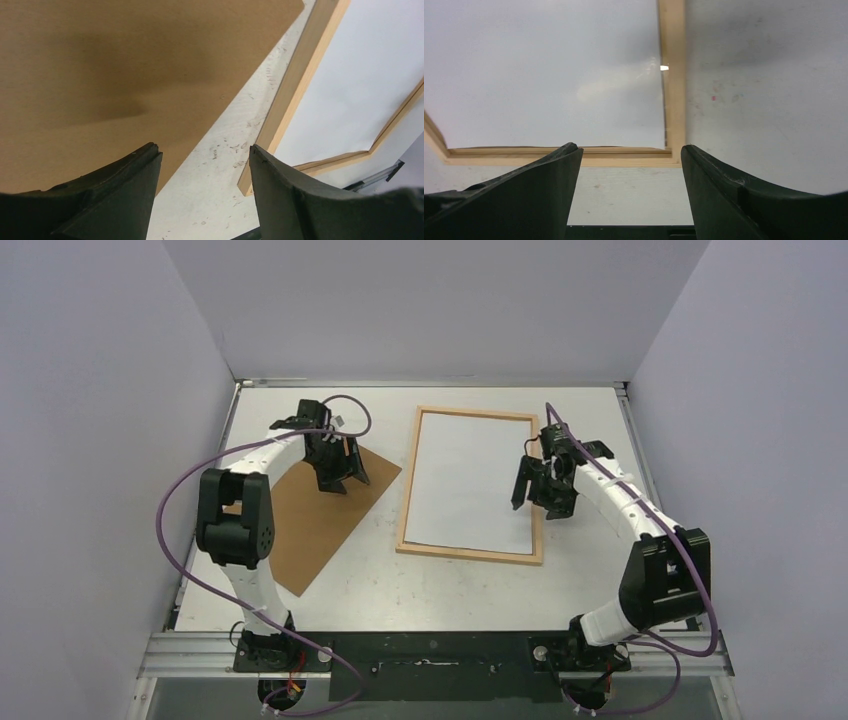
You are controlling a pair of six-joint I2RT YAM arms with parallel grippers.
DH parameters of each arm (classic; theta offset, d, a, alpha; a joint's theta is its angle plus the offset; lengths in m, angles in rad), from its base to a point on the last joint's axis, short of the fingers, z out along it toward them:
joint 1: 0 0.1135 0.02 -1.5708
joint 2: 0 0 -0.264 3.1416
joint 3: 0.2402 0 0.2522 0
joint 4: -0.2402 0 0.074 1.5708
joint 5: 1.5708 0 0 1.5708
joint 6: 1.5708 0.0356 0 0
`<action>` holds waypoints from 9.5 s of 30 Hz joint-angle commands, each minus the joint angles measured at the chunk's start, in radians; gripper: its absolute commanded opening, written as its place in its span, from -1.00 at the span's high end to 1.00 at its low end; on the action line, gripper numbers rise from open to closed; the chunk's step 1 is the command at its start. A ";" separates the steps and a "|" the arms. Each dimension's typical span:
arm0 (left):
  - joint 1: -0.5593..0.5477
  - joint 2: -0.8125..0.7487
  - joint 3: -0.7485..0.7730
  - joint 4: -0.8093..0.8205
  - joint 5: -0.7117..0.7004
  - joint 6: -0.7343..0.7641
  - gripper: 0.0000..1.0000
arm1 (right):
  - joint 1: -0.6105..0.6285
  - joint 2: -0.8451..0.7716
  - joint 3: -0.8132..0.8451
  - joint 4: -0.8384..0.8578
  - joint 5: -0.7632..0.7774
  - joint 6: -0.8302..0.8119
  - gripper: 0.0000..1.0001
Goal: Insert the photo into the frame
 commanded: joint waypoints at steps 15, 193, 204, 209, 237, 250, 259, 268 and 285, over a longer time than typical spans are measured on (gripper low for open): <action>0.250 0.109 0.318 0.004 -0.258 0.045 -0.37 | 0.528 0.370 0.299 0.704 -0.045 0.636 -0.40; 0.329 0.401 0.397 0.010 0.361 0.062 -0.16 | 0.511 0.294 0.009 1.203 -0.005 0.727 0.41; 0.325 0.280 0.481 -0.019 0.275 0.073 -0.19 | 0.514 0.294 0.103 1.007 0.016 0.775 1.00; 0.315 0.164 0.496 -0.074 0.196 0.114 -0.28 | 0.522 0.274 0.156 0.956 0.019 0.748 1.00; 0.225 -0.843 -0.021 0.101 0.229 0.233 -0.92 | 0.573 0.199 0.364 0.518 0.238 0.832 1.00; 0.085 -1.003 -0.169 0.014 0.307 0.368 -0.76 | 0.570 0.291 0.568 0.376 0.318 0.819 1.00; 0.056 -1.025 -0.175 -0.132 0.061 0.534 -0.77 | 0.570 0.320 0.665 0.465 0.361 0.656 1.00; 0.048 -0.981 -0.106 0.045 0.106 0.171 -0.69 | 0.562 0.268 0.785 0.378 0.383 0.539 1.00; -0.237 -0.897 -0.124 0.314 -0.118 0.100 -0.64 | 0.577 0.168 0.857 0.290 0.687 0.370 1.00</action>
